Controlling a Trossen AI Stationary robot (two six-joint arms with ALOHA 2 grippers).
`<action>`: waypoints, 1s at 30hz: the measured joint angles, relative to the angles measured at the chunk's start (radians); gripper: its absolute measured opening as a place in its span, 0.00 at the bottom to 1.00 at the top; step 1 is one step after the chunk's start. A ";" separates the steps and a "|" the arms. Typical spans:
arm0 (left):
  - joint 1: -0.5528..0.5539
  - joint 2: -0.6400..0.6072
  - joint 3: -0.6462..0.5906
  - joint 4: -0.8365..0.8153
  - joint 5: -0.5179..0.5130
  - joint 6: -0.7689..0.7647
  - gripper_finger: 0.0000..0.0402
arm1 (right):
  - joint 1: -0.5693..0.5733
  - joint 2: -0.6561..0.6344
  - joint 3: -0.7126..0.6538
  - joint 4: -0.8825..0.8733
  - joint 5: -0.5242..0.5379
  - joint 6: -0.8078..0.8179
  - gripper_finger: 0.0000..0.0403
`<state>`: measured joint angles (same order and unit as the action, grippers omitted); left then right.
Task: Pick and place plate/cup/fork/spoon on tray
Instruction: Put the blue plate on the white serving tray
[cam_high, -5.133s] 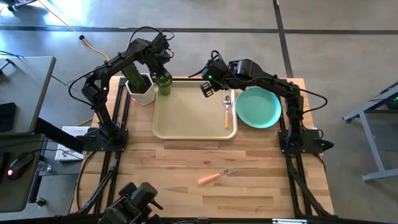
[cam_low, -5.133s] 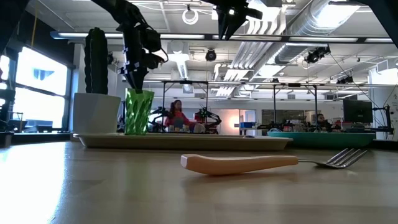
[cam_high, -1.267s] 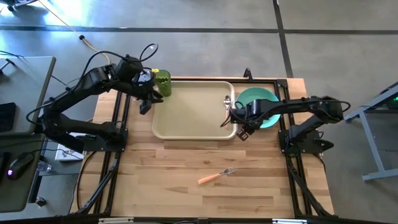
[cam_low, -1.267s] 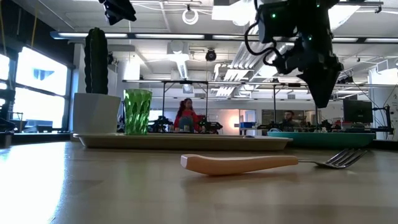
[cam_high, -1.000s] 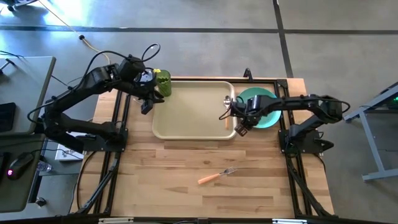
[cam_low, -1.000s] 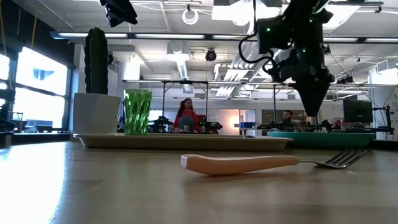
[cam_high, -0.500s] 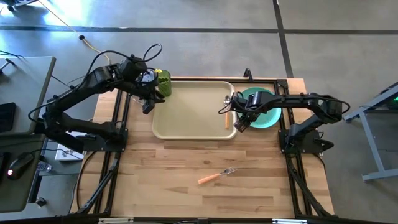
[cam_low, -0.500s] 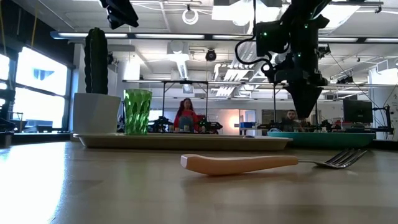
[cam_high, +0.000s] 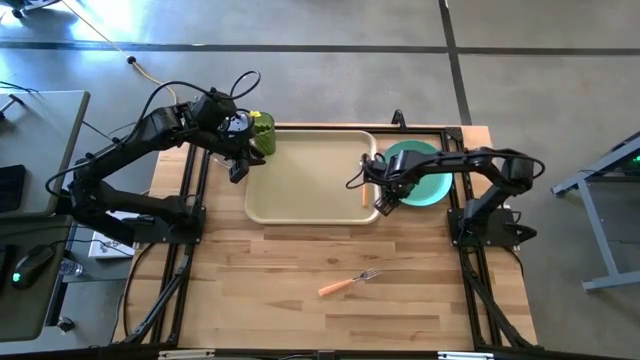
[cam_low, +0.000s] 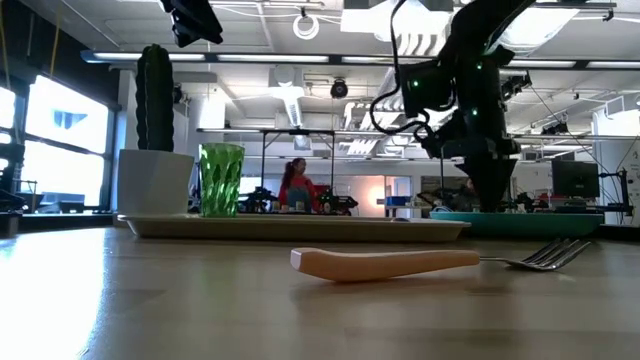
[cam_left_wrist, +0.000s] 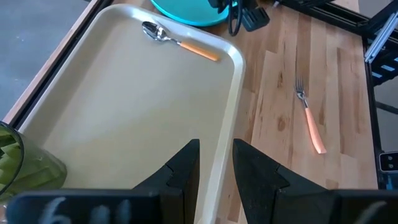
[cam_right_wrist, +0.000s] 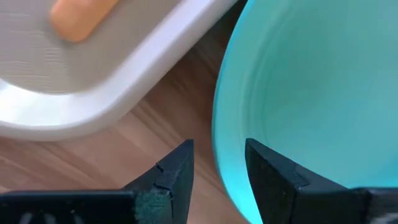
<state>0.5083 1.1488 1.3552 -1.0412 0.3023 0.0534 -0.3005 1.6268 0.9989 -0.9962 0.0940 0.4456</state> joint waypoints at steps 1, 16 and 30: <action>0.000 0.000 0.000 0.000 0.000 0.000 0.21 | 0.000 0.009 0.000 0.002 0.000 -0.001 0.34; 0.000 0.000 0.000 0.000 -0.003 -0.001 0.21 | -0.001 0.114 0.000 0.011 0.036 0.041 0.21; 0.000 0.000 0.000 0.000 -0.003 0.000 0.21 | 0.003 0.114 0.011 -0.024 0.055 0.095 0.01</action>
<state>0.5083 1.1488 1.3552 -1.0412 0.2989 0.0533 -0.2972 1.7405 1.0102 -1.0203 0.1495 0.5405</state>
